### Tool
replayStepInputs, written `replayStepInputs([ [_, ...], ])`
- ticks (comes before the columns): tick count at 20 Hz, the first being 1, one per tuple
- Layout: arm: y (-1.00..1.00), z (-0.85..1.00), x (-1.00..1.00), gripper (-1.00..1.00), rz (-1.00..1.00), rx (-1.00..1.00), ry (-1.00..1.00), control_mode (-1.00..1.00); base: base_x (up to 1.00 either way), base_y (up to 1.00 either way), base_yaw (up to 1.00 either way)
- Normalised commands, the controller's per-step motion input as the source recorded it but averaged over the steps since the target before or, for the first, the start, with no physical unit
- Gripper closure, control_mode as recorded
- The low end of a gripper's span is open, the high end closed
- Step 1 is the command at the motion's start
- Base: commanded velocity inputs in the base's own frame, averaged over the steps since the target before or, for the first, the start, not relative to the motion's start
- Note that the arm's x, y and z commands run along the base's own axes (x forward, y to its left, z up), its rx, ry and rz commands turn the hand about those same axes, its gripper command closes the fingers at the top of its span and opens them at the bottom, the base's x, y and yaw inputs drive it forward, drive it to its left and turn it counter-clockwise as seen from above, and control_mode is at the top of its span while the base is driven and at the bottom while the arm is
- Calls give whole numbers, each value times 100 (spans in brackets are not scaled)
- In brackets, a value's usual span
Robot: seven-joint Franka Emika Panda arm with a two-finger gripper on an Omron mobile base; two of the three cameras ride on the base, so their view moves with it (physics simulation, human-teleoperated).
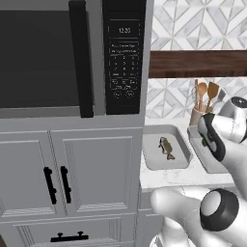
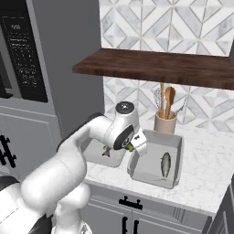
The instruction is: Place one broccoli and one fish in each tupperware on the nearby counter, to pack two identical lunches.
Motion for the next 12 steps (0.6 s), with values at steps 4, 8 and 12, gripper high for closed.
replayStepInputs([
  [4, -76, -37, 37, 100, 0, 0, 7, -100, 0, 0, 0],
  [8, -51, -48, 37, 100, 2, 0, 11, -100, 0, 0, 0],
  [12, -38, -50, 37, 100, 10, 0, 6, -100, 0, 0, 0],
])
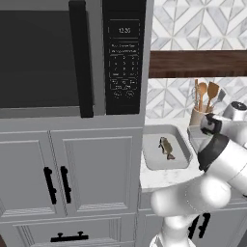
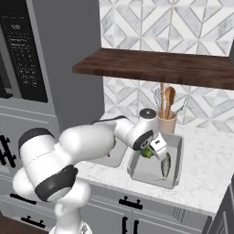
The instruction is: Place one broccoli and one fish in each tupperware on the nearby counter, to pack two identical lunches.
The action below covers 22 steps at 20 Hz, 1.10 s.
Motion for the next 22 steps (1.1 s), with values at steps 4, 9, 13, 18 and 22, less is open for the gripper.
replayStepInputs([
  [4, -18, -50, 34, 100, 11, 0, 4, -100, 0, 0, 0],
  [9, -14, -43, 23, 100, 10, 0, 1, -100, 0, 0, 0],
  [13, -4, -33, 9, 100, 7, 0, 3, -100, 0, 0, 0],
  [18, 0, -4, 4, -100, 1, 0, 0, -100, 0, 0, 0],
  [22, 0, 24, -10, -100, 0, 0, -8, -100, 0, 0, 0],
])
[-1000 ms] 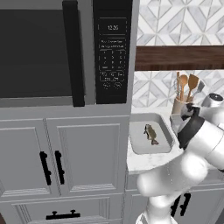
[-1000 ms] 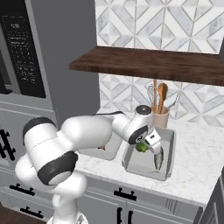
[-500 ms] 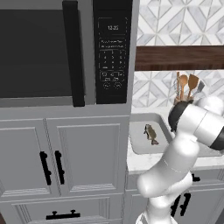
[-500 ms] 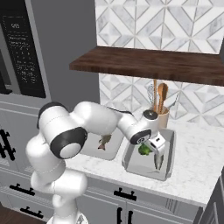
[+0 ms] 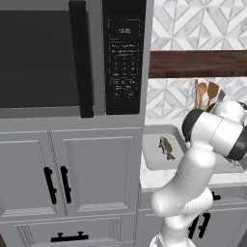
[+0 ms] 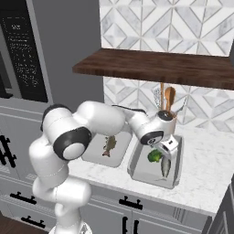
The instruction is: Place one broccoli and one fish in each tupperware on the nearby counter, to pack two identical lunches.
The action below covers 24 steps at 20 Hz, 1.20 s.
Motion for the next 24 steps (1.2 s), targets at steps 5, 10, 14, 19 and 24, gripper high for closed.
replayStepInputs([
  [5, 2, 31, -14, -100, 0, 0, -8, -100, 0, 0, 0],
  [10, 9, 75, -59, -100, 0, -4, -18, -100, 0, 0, 0],
  [14, 27, 79, -69, -100, 0, -3, -4, -100, 0, 0, 0],
  [19, 66, 78, -70, -100, 8, 0, 0, -100, 0, 0, 0],
  [24, 100, 57, -46, -100, 12, -2, 3, -100, 0, 0, 0],
])
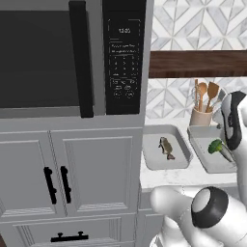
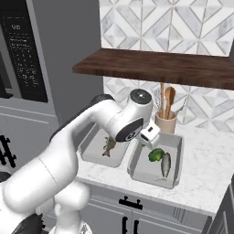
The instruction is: Place one broccoli and one fish in each tupperware on the nearby counter, to pack two identical lunches.
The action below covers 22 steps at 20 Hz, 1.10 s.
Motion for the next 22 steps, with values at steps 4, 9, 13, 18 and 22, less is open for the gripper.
replayStepInputs([
  [4, 90, 37, -35, -100, 20, 0, 2, -100, 0, 0, 0],
  [9, 64, 34, -45, -100, 16, 0, 0, -100, 0, 0, 0],
  [13, 38, 12, -25, -100, 7, 0, 0, 100, -26, 42, 6],
  [18, 0, 0, 0, -100, 0, 0, 0, 100, -13, 100, 6],
  [22, 0, 0, 0, -100, 0, 0, 0, 100, -50, 96, 2],
])
